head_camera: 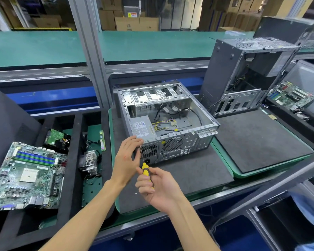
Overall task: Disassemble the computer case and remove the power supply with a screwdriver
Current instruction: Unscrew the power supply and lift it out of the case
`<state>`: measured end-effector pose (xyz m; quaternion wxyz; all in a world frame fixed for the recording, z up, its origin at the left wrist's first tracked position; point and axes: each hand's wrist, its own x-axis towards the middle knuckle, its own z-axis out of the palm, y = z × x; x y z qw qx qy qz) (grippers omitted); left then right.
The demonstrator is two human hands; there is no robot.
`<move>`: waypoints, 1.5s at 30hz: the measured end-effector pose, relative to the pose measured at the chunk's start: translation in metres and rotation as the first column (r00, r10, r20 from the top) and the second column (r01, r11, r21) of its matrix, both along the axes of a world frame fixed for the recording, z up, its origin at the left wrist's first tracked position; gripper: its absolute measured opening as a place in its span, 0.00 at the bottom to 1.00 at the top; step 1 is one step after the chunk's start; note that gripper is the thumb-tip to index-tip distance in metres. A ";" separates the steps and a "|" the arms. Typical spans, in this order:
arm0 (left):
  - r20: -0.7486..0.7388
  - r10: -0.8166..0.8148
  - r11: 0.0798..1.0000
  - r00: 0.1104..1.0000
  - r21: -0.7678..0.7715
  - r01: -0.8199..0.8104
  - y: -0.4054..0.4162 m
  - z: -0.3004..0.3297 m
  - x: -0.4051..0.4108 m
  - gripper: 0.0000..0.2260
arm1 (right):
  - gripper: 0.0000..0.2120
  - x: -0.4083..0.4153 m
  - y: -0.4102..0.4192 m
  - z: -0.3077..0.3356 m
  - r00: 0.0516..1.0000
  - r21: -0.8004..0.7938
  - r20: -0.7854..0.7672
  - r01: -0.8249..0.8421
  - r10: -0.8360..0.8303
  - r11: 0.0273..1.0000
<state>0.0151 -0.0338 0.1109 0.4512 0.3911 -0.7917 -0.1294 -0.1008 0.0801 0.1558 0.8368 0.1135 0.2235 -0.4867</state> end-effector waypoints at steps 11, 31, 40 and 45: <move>0.013 0.001 1.000 1.000 -0.014 -0.001 -0.005 -0.007 0.002 0.15 | 0.16 0.008 -0.002 -0.006 0.867 -0.015 -0.498 -0.039 0.027 0.999; 0.030 -0.019 1.000 0.999 -0.006 0.019 -0.007 -0.007 0.004 0.14 | 0.11 0.006 0.001 -0.003 0.991 -0.029 -0.137 -0.017 0.012 0.999; 0.013 -0.006 1.000 1.000 -0.001 0.006 -0.002 -0.002 0.001 0.13 | 0.15 0.012 0.003 -0.010 0.959 0.009 -0.281 0.031 -0.027 0.999; 0.024 -0.017 1.000 1.000 0.000 0.017 -0.002 -0.001 0.002 0.13 | 0.11 0.015 0.004 -0.001 0.972 -0.006 -0.233 -0.007 0.006 1.000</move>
